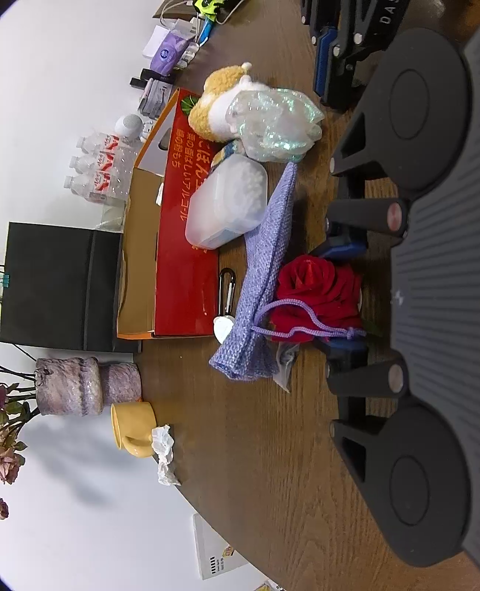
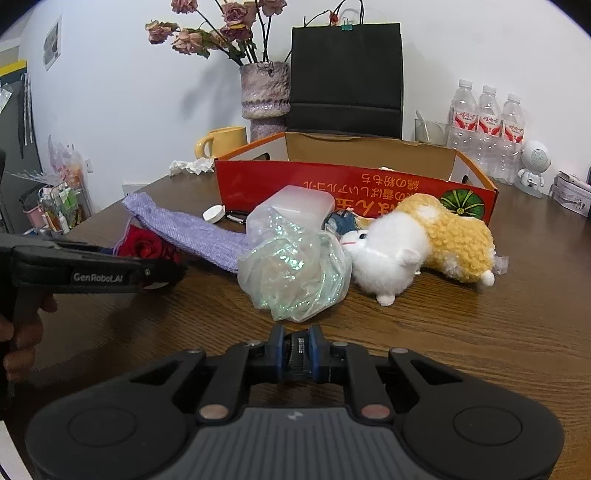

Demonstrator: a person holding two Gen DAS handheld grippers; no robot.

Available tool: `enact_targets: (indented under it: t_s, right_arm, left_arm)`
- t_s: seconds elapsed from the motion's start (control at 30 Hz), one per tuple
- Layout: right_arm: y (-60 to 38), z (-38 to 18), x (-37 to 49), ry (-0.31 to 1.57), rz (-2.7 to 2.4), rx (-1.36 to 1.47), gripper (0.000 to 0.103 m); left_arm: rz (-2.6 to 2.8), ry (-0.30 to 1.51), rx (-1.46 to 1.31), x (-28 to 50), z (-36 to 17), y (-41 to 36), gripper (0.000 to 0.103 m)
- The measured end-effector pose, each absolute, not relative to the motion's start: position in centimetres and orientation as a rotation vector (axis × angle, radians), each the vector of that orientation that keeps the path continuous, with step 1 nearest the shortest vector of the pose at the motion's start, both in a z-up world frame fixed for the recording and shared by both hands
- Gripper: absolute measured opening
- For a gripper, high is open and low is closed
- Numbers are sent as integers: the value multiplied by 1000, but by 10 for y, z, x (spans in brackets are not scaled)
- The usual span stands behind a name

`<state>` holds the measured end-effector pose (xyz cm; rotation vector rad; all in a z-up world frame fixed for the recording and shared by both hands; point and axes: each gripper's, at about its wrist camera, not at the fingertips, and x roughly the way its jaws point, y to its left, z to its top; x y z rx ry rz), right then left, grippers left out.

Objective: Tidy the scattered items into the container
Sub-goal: 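Carry the red rose into the box and release it with left tool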

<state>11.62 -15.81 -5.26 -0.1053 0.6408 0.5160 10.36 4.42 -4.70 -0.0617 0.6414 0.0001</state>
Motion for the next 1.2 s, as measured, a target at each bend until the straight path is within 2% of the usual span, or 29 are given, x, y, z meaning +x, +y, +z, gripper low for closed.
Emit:
enact_targets:
  t_s: [0.37,0.67,0.9,1.03,1.2]
  right_arm:
    - [-191,-10,125,530,469,-22,12]
    - [-204,8,152,498,449,14,12]
    - [-197,48,230,451,416,8,12]
    - [-178,50,296,523,393,-16,13]
    - [-164,25,374,667,350,-26,13]
  left_arm:
    - [-64,520,-86,77,1,51,40]
    - [-133,485,-134,102,34,52,40]
    - [-172,530,-180,202,70,41,40]
    - [-118,633,-170,275,62,27,40]
    - [-61,770,-150,341,34,16,40]
